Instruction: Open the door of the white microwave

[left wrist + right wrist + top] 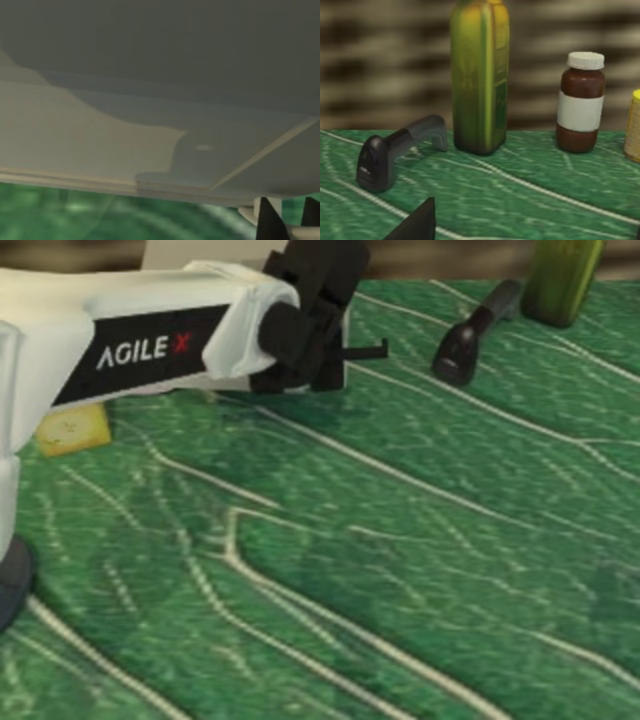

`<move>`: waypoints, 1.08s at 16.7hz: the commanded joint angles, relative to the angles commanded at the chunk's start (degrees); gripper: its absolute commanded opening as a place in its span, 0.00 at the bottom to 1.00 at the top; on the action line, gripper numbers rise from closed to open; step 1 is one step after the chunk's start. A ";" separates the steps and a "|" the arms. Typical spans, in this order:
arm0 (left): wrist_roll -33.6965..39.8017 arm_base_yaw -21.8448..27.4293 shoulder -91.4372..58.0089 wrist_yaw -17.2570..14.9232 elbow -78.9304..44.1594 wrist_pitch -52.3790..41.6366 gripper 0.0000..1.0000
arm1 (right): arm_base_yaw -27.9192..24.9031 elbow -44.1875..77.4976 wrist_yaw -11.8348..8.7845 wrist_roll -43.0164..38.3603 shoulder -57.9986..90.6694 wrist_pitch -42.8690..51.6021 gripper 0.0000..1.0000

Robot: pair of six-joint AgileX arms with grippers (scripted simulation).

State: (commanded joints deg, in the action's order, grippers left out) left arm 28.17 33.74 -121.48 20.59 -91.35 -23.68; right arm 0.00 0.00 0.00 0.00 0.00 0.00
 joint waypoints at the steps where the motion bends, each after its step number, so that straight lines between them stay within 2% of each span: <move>1: 0.00 0.00 0.00 0.00 0.00 0.00 0.00 | 0.00 0.00 0.00 0.00 0.00 0.00 1.00; 6: 0.00 0.00 0.00 0.00 0.00 0.00 0.00 | 0.00 0.00 0.00 0.00 0.00 0.00 1.00; 14: -3.13 -0.35 2.70 -2.23 4.13 2.78 0.00 | 0.00 0.00 0.00 0.00 0.00 0.00 1.00; 18: -3.40 -0.42 2.81 -2.36 4.53 2.85 0.00 | 0.00 0.00 0.00 0.00 0.00 0.00 1.00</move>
State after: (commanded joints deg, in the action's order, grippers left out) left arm 24.77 33.33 -118.67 18.23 -86.82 -20.83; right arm 0.00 0.00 0.00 0.00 0.00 0.00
